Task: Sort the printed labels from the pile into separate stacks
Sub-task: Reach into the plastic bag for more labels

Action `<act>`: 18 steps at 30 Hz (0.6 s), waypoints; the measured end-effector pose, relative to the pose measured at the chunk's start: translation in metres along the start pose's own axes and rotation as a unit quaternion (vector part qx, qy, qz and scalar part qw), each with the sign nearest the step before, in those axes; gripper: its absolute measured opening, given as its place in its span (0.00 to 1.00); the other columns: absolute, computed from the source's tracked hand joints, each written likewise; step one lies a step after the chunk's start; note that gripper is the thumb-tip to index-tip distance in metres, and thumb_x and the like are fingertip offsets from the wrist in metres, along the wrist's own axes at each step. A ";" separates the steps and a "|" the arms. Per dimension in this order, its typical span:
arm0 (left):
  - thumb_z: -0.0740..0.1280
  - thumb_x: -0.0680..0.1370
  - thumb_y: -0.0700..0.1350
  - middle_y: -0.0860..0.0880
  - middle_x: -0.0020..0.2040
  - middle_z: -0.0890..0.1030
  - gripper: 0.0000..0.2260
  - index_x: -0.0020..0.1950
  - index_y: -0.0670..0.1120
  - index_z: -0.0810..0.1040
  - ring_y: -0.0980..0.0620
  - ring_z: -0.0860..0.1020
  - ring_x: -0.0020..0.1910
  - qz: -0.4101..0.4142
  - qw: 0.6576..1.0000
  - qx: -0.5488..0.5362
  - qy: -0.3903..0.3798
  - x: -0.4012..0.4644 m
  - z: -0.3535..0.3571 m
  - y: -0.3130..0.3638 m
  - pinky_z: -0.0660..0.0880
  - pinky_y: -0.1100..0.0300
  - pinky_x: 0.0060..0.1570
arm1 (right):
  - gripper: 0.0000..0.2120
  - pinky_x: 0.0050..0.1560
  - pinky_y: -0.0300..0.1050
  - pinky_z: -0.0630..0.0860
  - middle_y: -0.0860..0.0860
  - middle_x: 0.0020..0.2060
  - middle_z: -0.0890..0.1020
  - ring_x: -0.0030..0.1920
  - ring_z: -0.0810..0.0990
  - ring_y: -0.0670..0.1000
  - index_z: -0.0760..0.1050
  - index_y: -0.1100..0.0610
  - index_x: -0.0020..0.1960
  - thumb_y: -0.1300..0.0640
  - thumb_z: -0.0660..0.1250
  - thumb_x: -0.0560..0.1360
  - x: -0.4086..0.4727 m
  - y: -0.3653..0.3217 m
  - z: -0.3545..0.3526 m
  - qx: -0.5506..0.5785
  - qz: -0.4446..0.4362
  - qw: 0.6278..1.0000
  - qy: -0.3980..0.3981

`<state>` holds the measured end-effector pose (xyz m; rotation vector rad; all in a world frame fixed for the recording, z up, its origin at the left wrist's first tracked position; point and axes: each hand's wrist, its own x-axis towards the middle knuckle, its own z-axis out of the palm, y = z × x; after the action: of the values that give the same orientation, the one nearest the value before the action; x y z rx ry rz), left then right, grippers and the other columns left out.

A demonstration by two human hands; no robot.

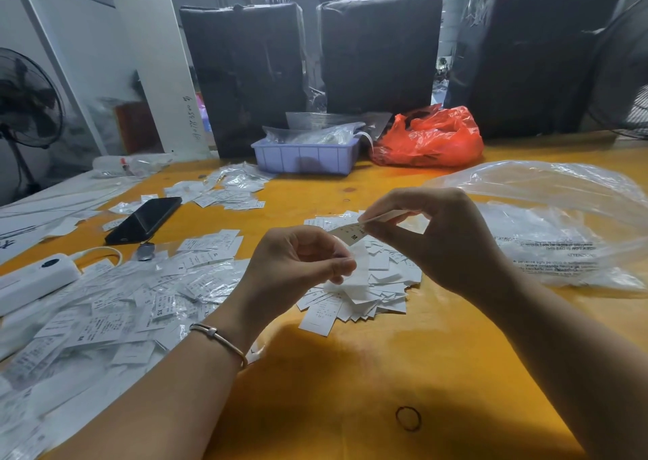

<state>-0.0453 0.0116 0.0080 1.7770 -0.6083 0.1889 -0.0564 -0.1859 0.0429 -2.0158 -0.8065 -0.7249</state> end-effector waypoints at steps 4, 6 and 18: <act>0.74 0.70 0.38 0.43 0.37 0.85 0.07 0.45 0.36 0.83 0.50 0.83 0.34 -0.007 1.000 0.002 -0.006 0.000 -0.001 -0.001 0.77 0.65 0.35 | 0.05 0.41 0.36 0.77 0.49 0.36 0.85 0.38 0.81 0.46 0.83 0.59 0.41 0.68 0.73 0.69 0.001 0.004 -0.004 -0.005 0.004 1.000 0.001; 0.74 0.71 0.36 0.43 0.37 0.85 0.05 0.45 0.36 0.83 0.50 0.83 0.34 -0.008 1.000 0.008 -0.010 0.001 -0.001 -0.001 0.77 0.66 0.35 | 0.06 0.40 0.38 0.77 0.49 0.35 0.84 0.37 0.81 0.47 0.83 0.60 0.40 0.69 0.72 0.68 0.002 0.006 -0.007 -0.002 0.011 1.000 -0.001; 0.73 0.69 0.46 0.43 0.37 0.85 0.13 0.44 0.35 0.83 0.51 0.83 0.33 -0.020 0.998 0.027 -0.046 0.002 0.004 -0.005 0.76 0.65 0.35 | 0.05 0.43 0.48 0.78 0.51 0.37 0.84 0.38 0.81 0.50 0.84 0.60 0.44 0.67 0.73 0.69 -0.001 0.010 0.005 -0.007 0.050 0.992 -0.116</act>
<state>-0.0421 0.0086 0.0034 1.8566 -0.6382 0.0967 -0.0483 -0.1867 0.0344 -2.1633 -0.8263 -0.4468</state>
